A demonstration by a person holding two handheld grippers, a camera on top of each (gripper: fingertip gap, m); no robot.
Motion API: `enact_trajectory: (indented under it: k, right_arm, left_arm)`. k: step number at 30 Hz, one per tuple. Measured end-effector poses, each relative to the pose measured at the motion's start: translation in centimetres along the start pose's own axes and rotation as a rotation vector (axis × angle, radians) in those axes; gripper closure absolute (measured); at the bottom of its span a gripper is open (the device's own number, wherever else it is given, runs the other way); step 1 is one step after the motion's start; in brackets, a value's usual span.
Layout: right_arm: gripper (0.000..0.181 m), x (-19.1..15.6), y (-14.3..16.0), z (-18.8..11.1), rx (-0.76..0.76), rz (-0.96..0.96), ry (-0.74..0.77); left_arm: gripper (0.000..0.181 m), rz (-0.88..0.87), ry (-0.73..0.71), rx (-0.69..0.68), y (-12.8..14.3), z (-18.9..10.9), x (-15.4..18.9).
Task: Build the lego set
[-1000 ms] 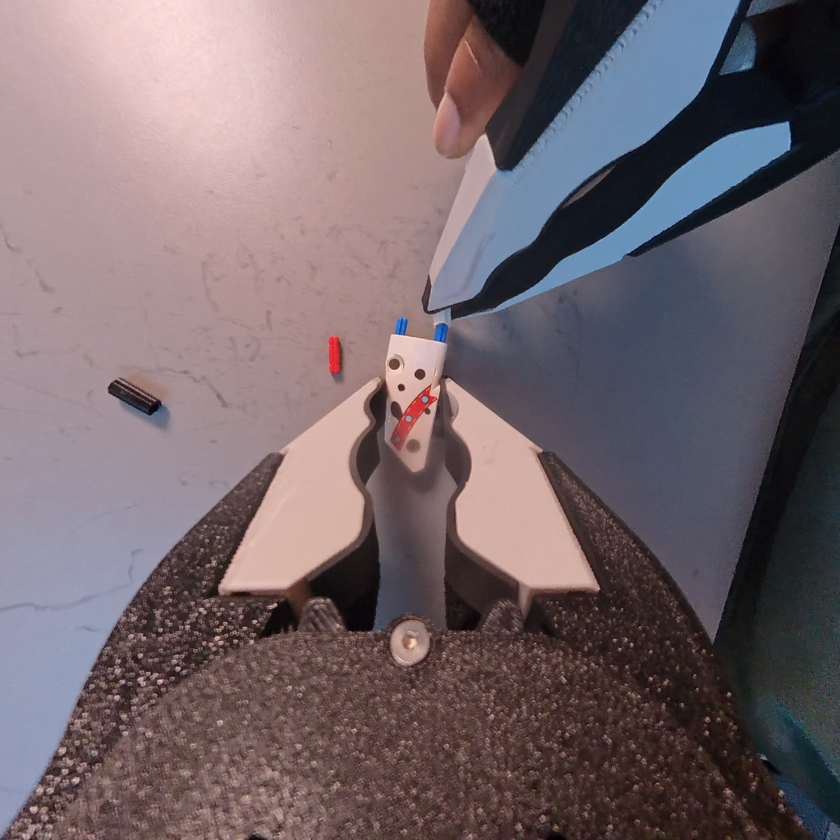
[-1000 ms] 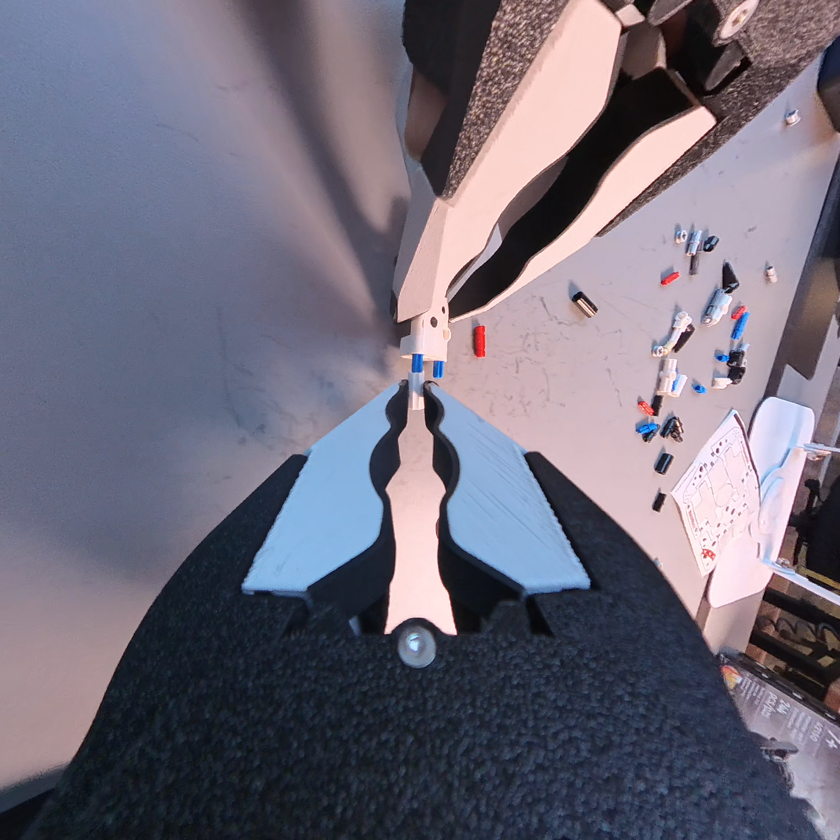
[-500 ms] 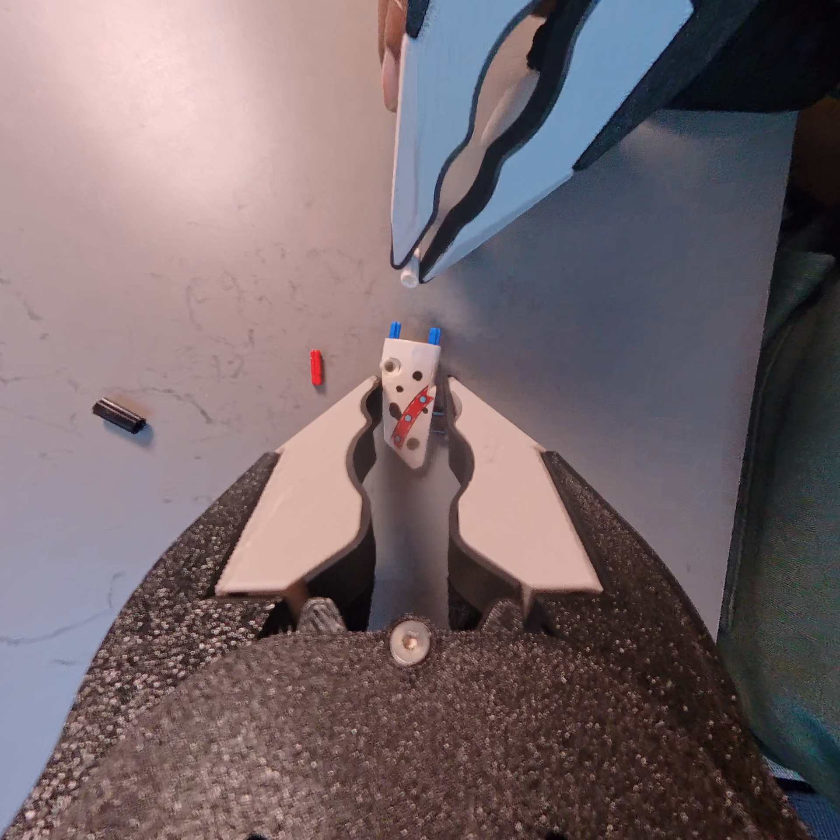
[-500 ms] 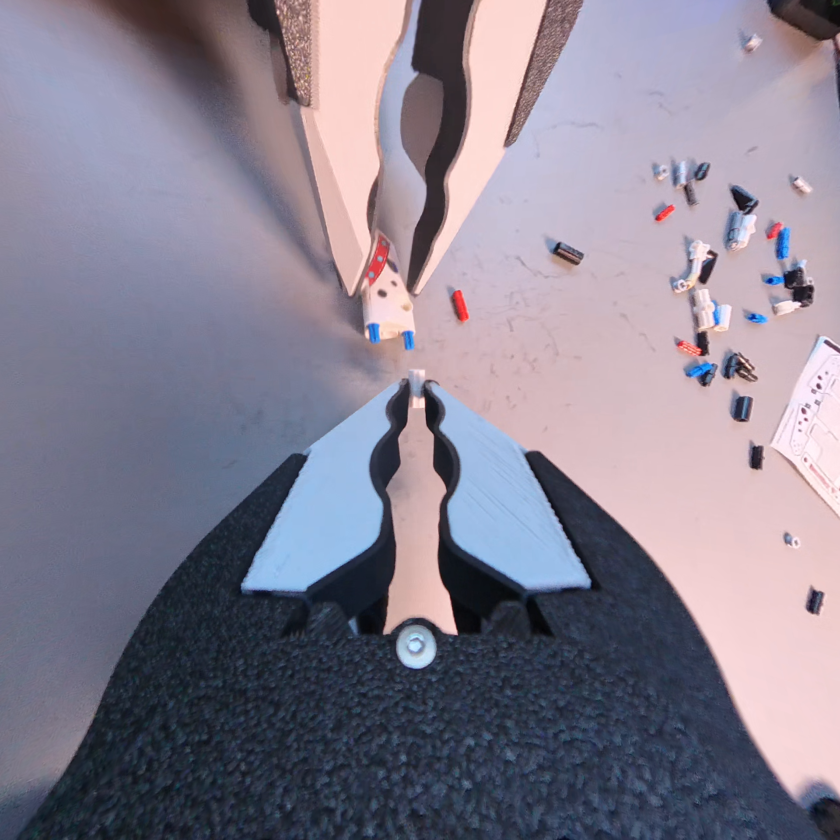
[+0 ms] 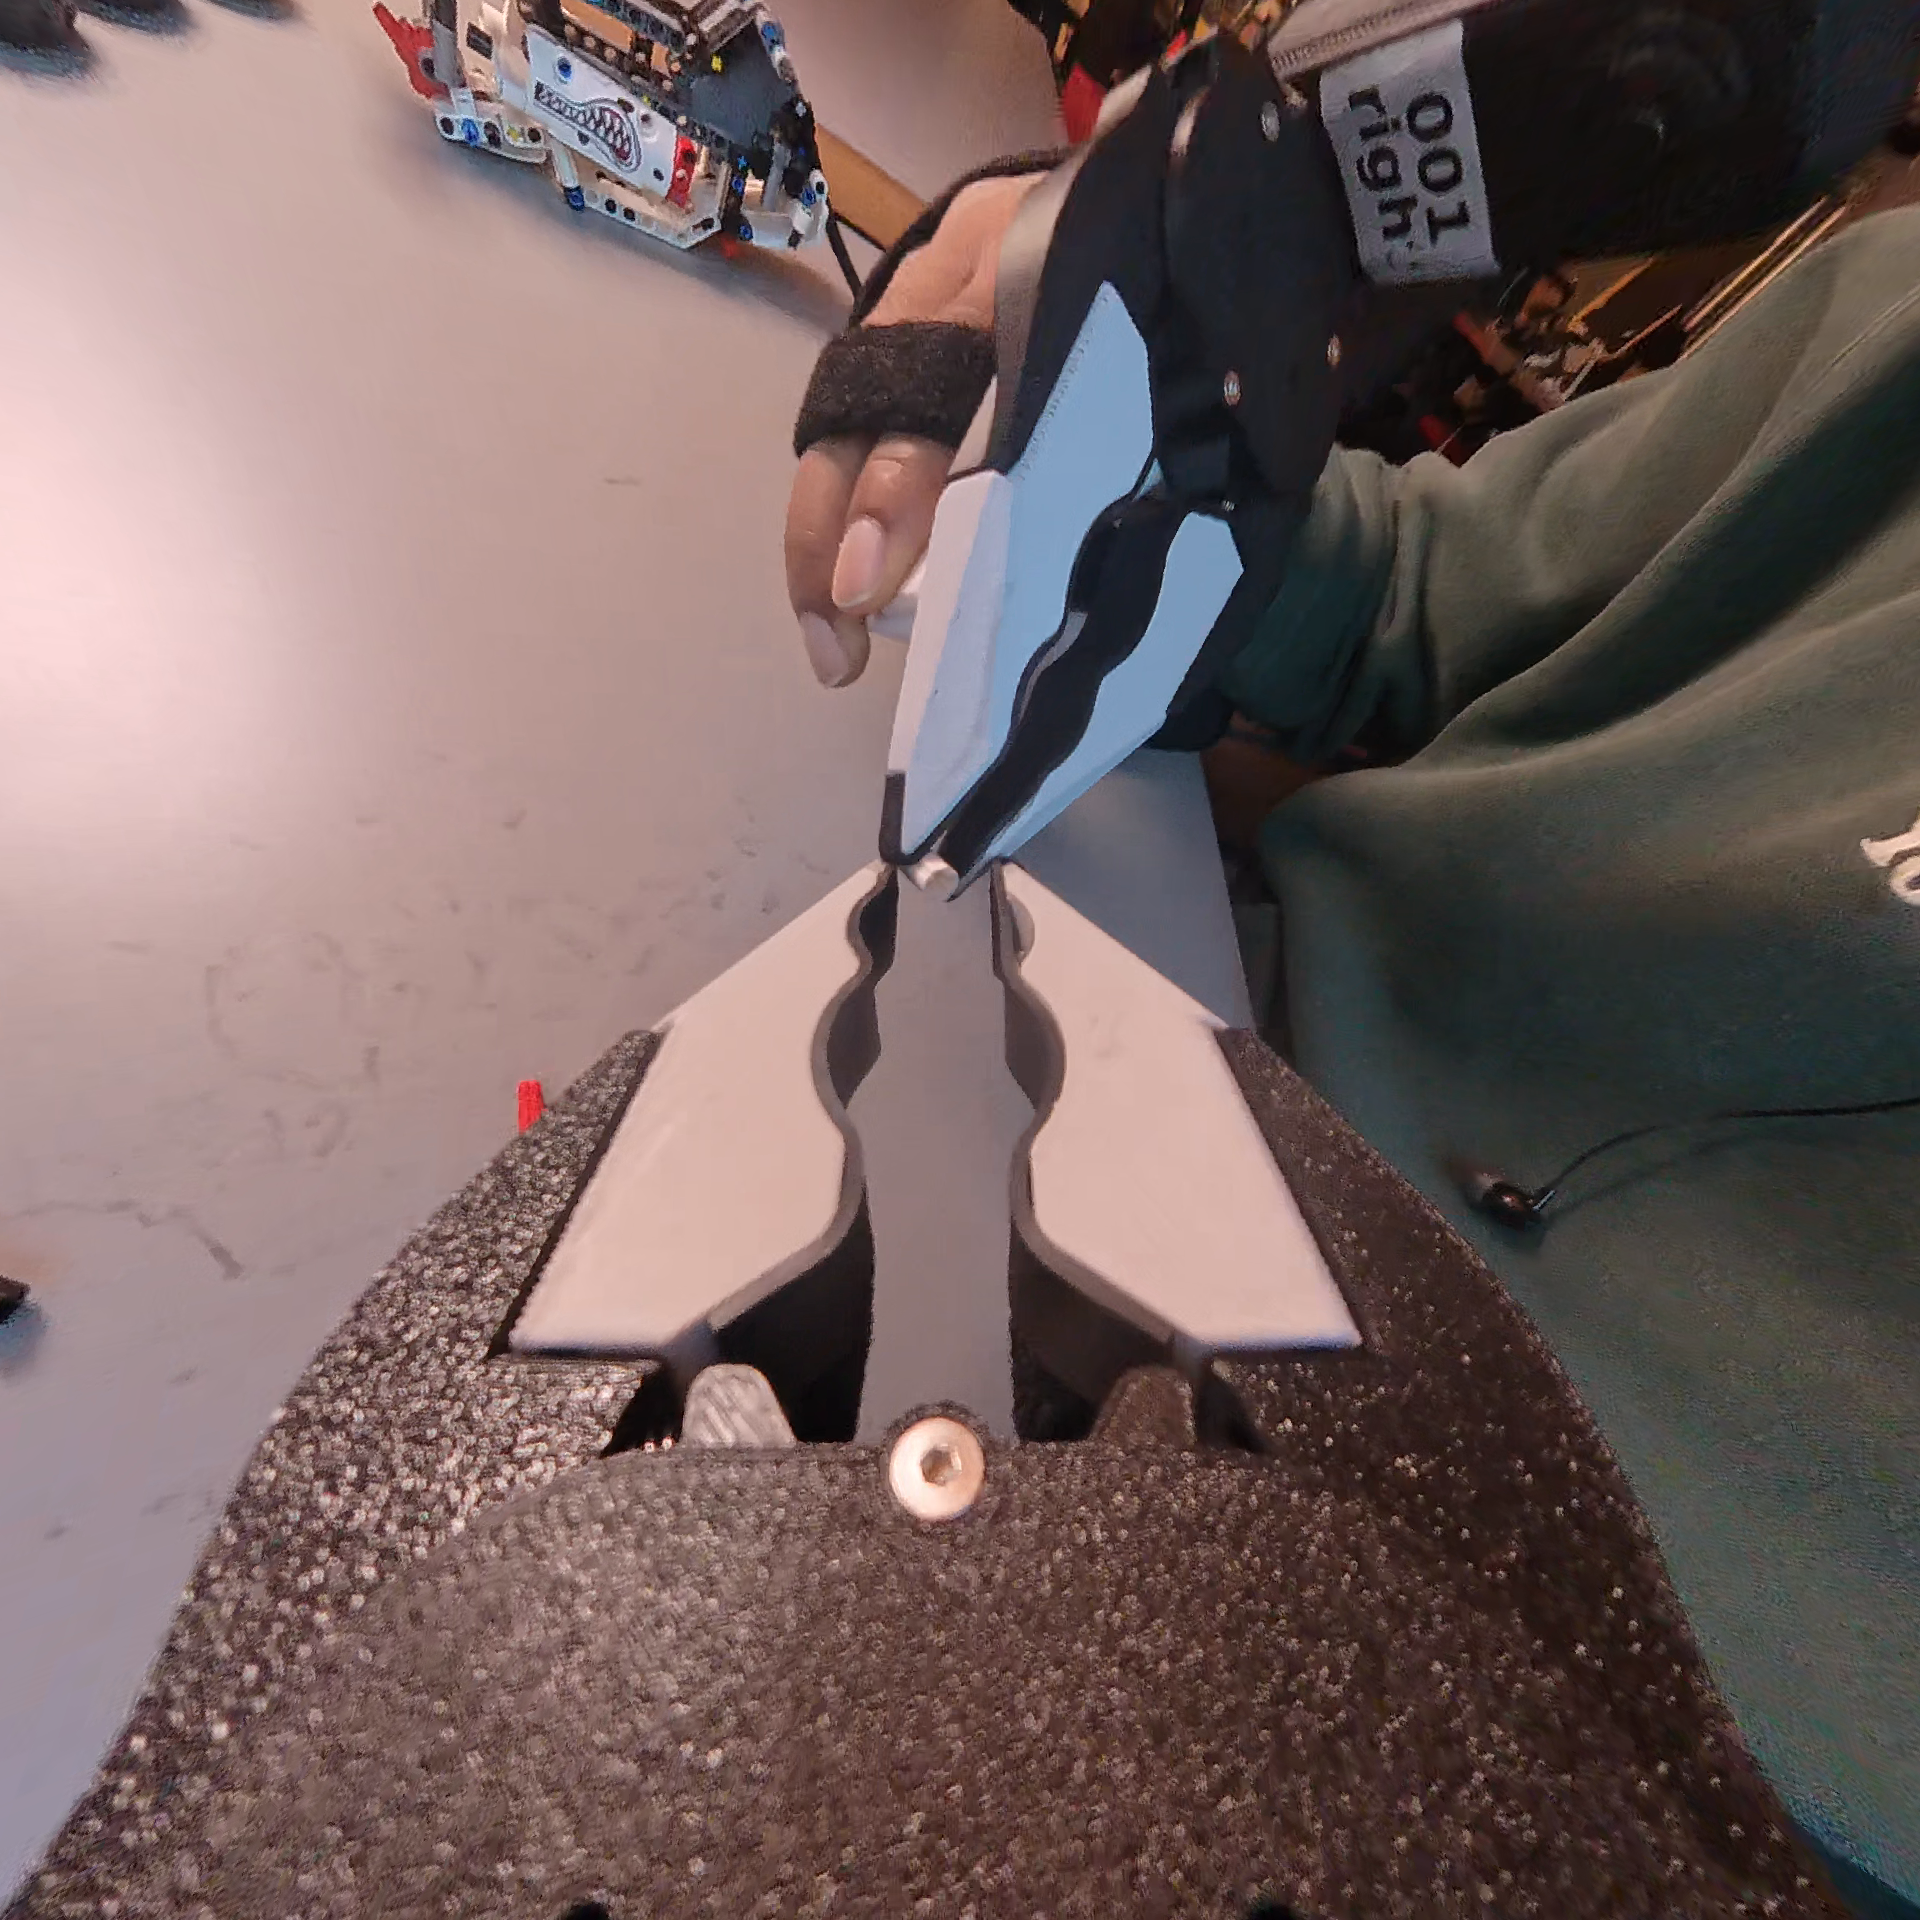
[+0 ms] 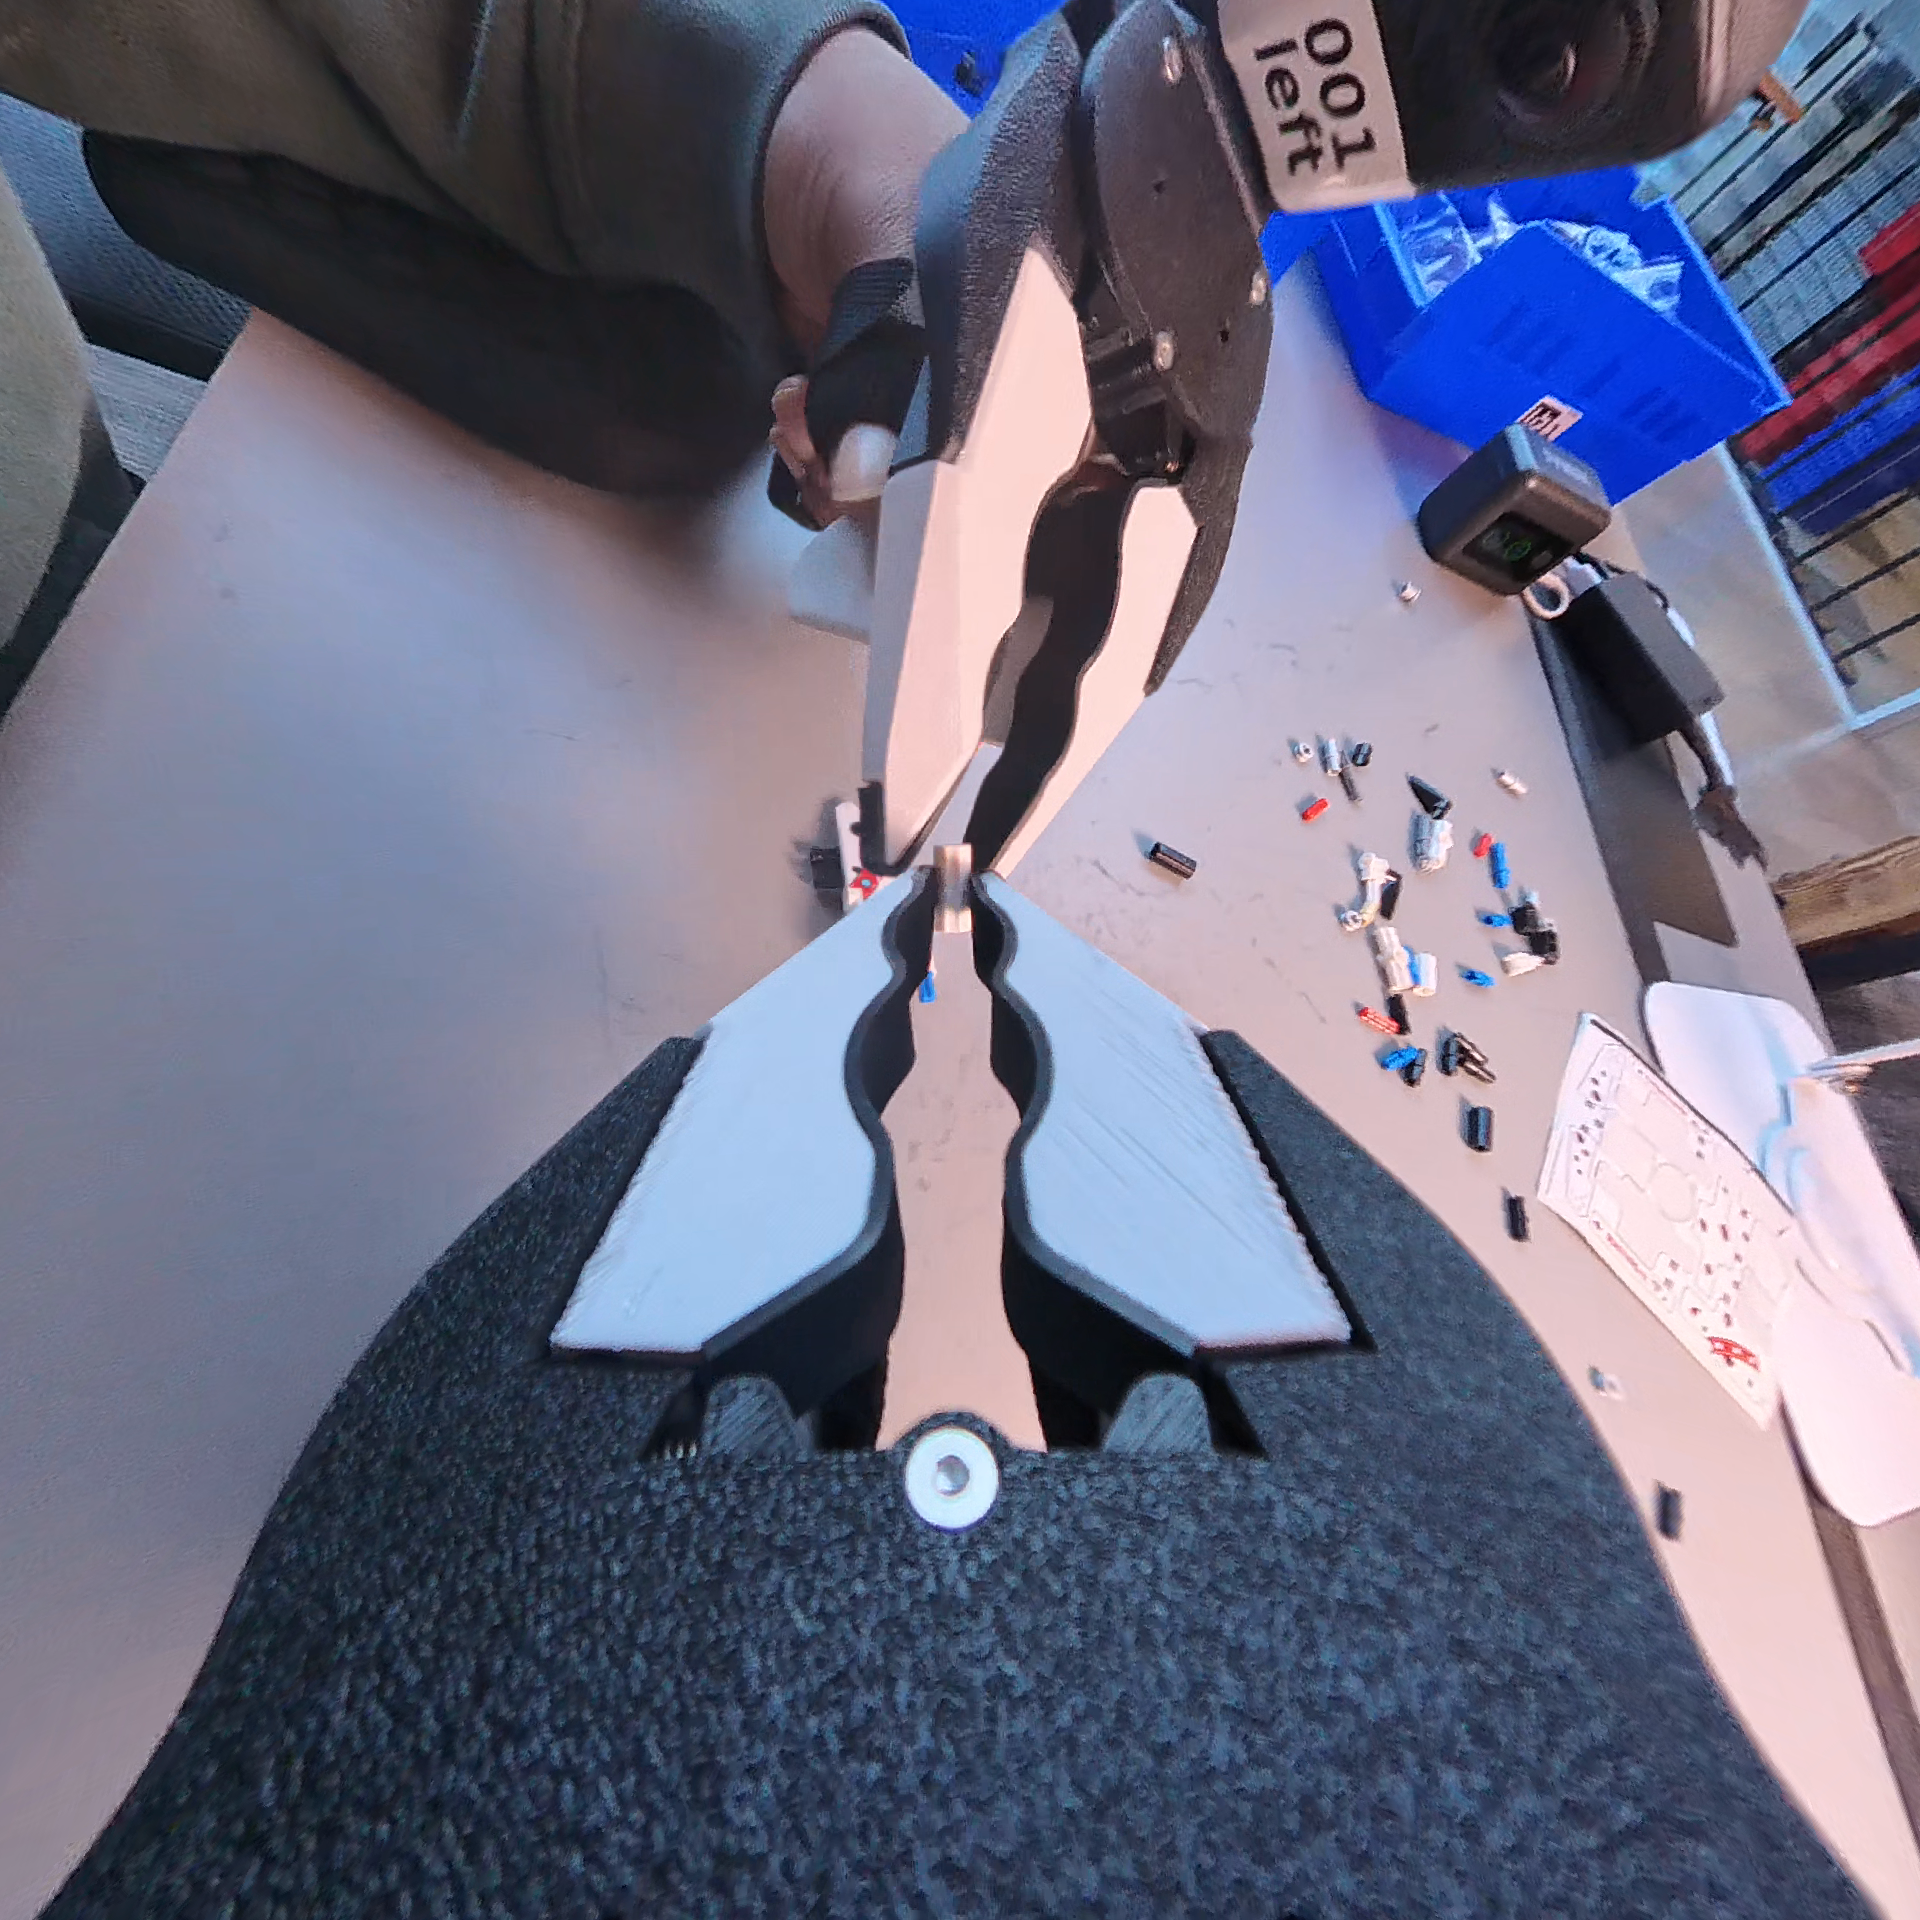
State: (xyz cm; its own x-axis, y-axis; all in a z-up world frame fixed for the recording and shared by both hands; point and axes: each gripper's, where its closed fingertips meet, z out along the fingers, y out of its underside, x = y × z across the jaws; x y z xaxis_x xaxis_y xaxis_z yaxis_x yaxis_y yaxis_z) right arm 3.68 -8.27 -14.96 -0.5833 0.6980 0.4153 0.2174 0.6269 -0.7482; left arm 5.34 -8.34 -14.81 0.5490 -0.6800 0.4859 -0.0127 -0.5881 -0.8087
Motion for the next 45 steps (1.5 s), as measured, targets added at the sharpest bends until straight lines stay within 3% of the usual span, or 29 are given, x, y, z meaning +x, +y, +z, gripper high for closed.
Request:
enact_trajectory:
  k: [7, 14, 26, 29, 33, 35, 40, 45]
  right_arm:
    - [0.175, 0.8, -0.6, -0.7, 0.04, -0.04, 0.069]
    - [0.171, 1.3, -4.4, -3.0, 0.341, 0.105, 0.056]
    - [0.175, 1.2, -5.4, -3.8, 0.489, 0.294, -0.05]
    - [0.175, 1.3, -4.4, -3.5, 0.464, 0.314, -0.084]
    - [0.175, 1.8, -0.2, -2.6, 0.29, 0.31, -0.098]
    - [0.175, 1.0, 1.4, -1.7, 0.21, 0.316, -0.152]
    - [0.175, -1.1, 2.8, 0.4, 0.124, 0.302, -0.245]
    - [0.175, -1.0, 2.9, 0.2, 0.157, 0.342, -0.271]
  left_arm:
    - [0.173, -0.165, 0.139, 0.127, -1.3, -0.7, 0.3]
    - [0.175, -0.123, 0.376, 0.311, -4.1, -2.5, 3.3]
    - [0.174, 0.115, 0.269, 0.317, -4.2, -2.2, 4.1]
    - [0.176, 0.187, 0.122, 0.205, -3.2, -2.0, 2.8]
    - [0.153, 0.238, -0.175, -0.099, 1.3, -2.2, -1.7]
    - [0.147, 0.229, -0.227, -0.222, 3.5, -1.8, -3.0]
    - [0.143, 0.271, -0.317, -0.37, 6.2, -0.4, -5.1]
    - [0.157, 0.344, -0.359, -0.39, 6.2, -0.1, -5.7]
